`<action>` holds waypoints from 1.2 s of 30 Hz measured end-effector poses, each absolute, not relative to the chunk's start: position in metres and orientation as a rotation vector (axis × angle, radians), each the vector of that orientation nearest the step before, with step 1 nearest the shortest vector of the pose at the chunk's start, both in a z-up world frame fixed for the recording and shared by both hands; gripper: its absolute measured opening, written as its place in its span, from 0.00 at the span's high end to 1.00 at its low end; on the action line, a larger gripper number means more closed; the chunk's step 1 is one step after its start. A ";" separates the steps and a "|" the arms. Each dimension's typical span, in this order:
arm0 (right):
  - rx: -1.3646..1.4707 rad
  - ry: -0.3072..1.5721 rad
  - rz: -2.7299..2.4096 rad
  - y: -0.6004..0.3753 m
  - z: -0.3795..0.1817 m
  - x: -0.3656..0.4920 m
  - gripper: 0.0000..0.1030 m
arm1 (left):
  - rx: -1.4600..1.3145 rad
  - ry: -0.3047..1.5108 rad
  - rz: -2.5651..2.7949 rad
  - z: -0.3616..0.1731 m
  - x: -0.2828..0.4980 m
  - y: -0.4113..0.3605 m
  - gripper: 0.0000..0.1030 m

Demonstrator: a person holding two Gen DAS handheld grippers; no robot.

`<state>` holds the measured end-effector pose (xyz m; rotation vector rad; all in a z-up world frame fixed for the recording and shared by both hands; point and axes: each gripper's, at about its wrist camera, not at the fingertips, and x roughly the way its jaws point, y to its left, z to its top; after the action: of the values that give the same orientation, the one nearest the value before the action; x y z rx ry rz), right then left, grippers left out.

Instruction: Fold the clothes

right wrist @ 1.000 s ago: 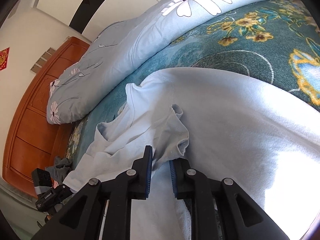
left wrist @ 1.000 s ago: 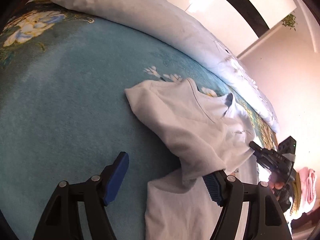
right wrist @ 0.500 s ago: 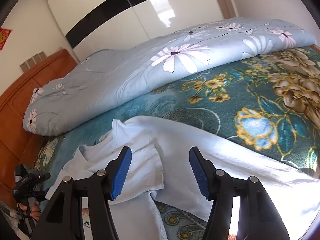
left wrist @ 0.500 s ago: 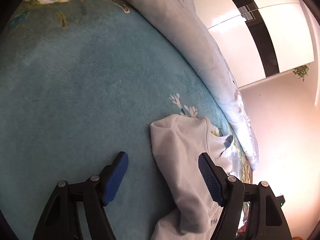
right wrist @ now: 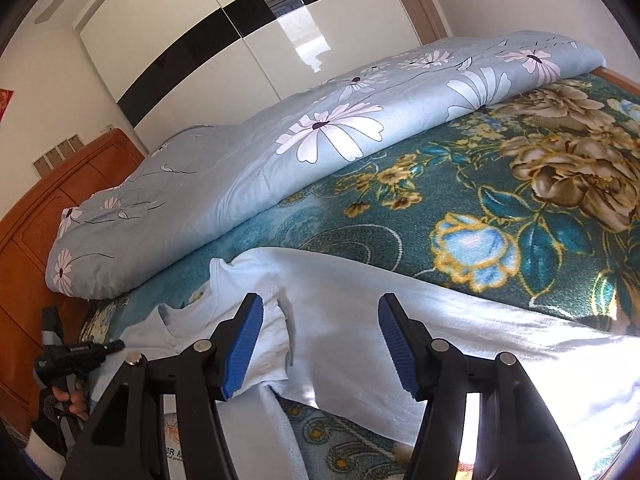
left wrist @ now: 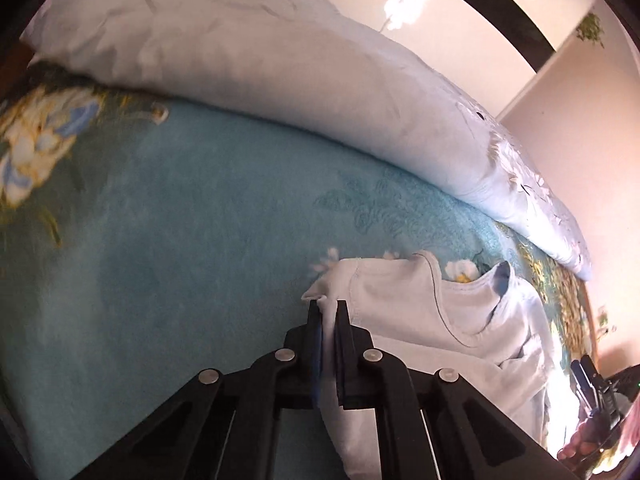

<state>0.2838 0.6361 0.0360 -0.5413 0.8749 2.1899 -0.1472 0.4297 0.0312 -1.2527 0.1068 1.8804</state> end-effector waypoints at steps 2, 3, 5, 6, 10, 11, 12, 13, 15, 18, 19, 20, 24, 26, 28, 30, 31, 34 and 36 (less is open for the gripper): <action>-0.548 0.872 2.180 0.637 0.032 0.284 0.40 | -1.189 0.207 1.914 0.042 -0.149 0.449 0.95; -0.553 0.872 2.176 0.637 0.030 0.284 0.40 | -1.164 0.250 1.932 0.046 -0.150 0.458 0.95; -0.581 0.869 2.174 0.637 0.025 0.279 0.40 | -1.152 0.302 1.984 0.042 -0.156 0.471 0.96; -0.592 0.870 2.177 0.637 0.022 0.277 0.40 | -1.157 0.310 2.023 0.037 -0.159 0.473 0.96; -0.656 0.851 2.235 0.631 0.018 0.263 0.40 | -1.311 0.171 2.042 0.017 -0.187 0.447 0.96; -0.685 0.834 2.258 0.629 0.018 0.257 0.40 | -1.339 0.113 2.025 0.013 -0.189 0.440 0.96; -0.711 0.828 2.291 0.628 0.017 0.250 0.40 | -1.338 0.063 2.000 0.014 -0.188 0.432 0.96; -0.735 0.828 2.328 0.627 0.017 0.242 0.40 | -1.327 0.032 1.982 0.016 -0.187 0.424 0.96; -0.813 0.812 2.385 0.628 0.014 0.222 0.40 | -1.303 -0.014 1.941 0.023 -0.175 0.409 0.95; -0.902 0.747 2.403 0.634 0.007 0.195 0.40 | -1.272 -0.067 1.828 0.034 -0.148 0.396 0.95; -0.920 0.712 2.401 0.636 0.005 0.188 0.40 | -1.258 -0.061 1.796 0.038 -0.137 0.395 0.95; -0.937 0.673 2.395 0.638 0.003 0.182 0.40 | -1.241 -0.033 1.778 0.038 -0.125 0.395 0.95; -1.021 0.647 2.386 0.643 -0.004 0.170 0.65 | -1.235 0.079 1.718 0.026 -0.090 0.401 0.95; -1.029 0.656 2.391 0.644 -0.004 0.169 0.87 | -1.265 0.128 1.716 0.010 -0.079 0.400 0.95; -1.035 0.685 2.405 0.645 -0.001 0.170 0.91 | -1.303 0.171 1.721 -0.006 -0.073 0.400 0.95; -1.027 0.684 2.397 0.647 -0.001 0.172 0.93 | -1.325 0.132 1.721 -0.011 -0.070 0.391 0.95; -1.021 0.682 2.392 0.649 -0.001 0.173 0.93 | -1.332 0.105 1.723 -0.012 -0.072 0.388 0.95; -1.005 0.674 2.374 0.652 -0.001 0.175 0.95 | -1.352 0.025 1.728 -0.014 -0.077 0.378 0.95; -0.995 0.670 2.363 0.654 -0.001 0.176 0.95 | -1.370 -0.024 1.723 -0.017 -0.081 0.372 0.95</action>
<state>0.1762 0.6539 -0.0012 -0.9946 0.6696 2.3626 -0.0813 0.3720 -0.0173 -1.3698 -0.0242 1.7231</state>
